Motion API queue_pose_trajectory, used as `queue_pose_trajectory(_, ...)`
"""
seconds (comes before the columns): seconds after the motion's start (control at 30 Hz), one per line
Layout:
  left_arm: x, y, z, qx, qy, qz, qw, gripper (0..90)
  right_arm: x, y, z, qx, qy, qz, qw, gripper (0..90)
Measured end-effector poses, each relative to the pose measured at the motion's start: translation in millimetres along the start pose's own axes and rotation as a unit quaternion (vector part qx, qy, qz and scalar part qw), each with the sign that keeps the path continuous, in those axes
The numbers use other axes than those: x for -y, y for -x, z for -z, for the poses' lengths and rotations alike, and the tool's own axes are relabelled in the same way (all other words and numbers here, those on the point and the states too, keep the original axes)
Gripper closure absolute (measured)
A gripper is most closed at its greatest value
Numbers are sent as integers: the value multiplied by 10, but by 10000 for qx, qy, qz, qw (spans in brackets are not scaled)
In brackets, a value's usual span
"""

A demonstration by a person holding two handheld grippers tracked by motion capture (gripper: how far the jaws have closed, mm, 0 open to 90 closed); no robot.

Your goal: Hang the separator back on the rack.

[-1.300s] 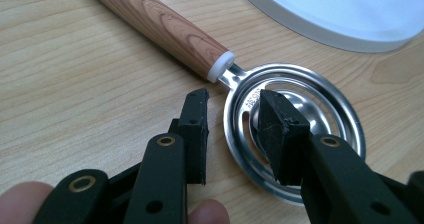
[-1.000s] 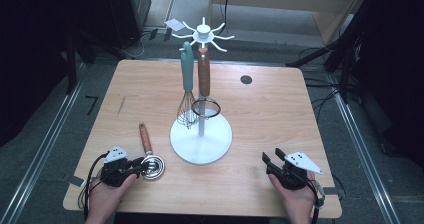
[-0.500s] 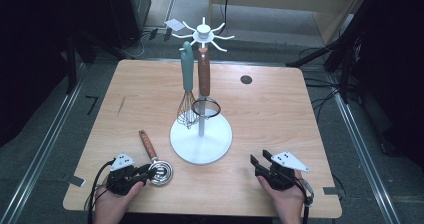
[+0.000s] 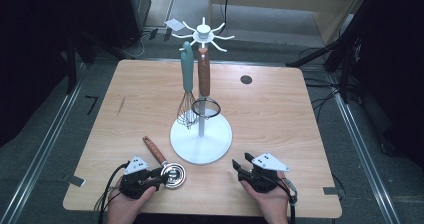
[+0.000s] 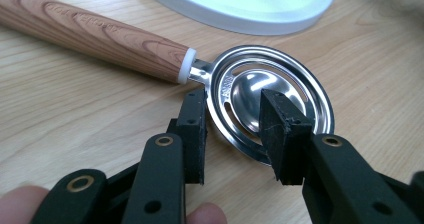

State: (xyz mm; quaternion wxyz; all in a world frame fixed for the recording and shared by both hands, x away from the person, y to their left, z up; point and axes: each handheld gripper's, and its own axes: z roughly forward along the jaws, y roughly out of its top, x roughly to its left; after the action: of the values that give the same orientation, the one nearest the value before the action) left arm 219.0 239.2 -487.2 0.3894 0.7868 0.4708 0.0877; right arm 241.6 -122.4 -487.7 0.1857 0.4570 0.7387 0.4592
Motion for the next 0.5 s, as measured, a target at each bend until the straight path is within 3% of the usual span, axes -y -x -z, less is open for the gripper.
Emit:
queue_pose_trajectory(0.13, -11, 80, -46, 153, 1, -30, 9999, 611, -3, -137, -56, -271, -32, -46, 9996, 469)
queue_pose_trajectory(0.37, -25, 178, -101, 320, 0, -70, 9995, 575, -25, -334, -98, -369, -37, -30, 9993, 492)
queue_pose_trajectory(0.5, -28, 257, -140, 431, -37, -131, 9990, 566, -27, -499, -129, -541, -89, 0, 9985, 544)
